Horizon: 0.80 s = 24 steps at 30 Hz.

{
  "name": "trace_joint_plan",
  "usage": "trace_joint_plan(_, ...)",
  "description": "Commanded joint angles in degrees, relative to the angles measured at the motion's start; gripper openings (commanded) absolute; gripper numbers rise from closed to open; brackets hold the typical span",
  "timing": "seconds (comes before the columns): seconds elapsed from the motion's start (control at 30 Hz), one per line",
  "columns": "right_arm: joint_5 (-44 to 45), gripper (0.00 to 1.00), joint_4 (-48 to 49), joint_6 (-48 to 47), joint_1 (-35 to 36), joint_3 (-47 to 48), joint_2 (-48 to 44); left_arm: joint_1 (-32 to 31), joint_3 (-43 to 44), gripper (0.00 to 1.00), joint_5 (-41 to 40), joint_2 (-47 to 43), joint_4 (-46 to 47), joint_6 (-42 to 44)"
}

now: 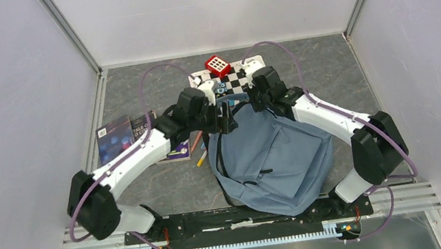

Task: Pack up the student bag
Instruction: Unzip the student bag at the center of the board.

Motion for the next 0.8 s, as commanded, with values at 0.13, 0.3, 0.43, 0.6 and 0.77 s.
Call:
trace_joint_plan(0.13,-2.1,0.00,2.6,-0.5,0.7,-4.5,-6.0,0.8,14.1,0.90,-0.7,13.4,1.5,5.7)
trace_joint_plan(0.3,-1.6,0.00,2.7,-0.2,0.8,-6.0,-7.3,0.8,15.7,0.75,0.9,17.1,1.8,7.1)
trace_joint_plan(0.43,0.2,0.00,2.8,0.3,0.8,-6.8,-7.7,0.8,15.0,0.46,2.6,18.0,2.1,7.0)
trace_joint_plan(0.6,6.2,0.00,2.6,1.0,0.8,-7.0,-8.2,0.8,12.4,0.08,2.0,15.3,3.7,5.7)
trace_joint_plan(0.77,12.5,0.00,-0.1,2.2,0.8,-4.4,-7.7,0.8,9.4,0.02,2.0,12.2,3.6,5.5)
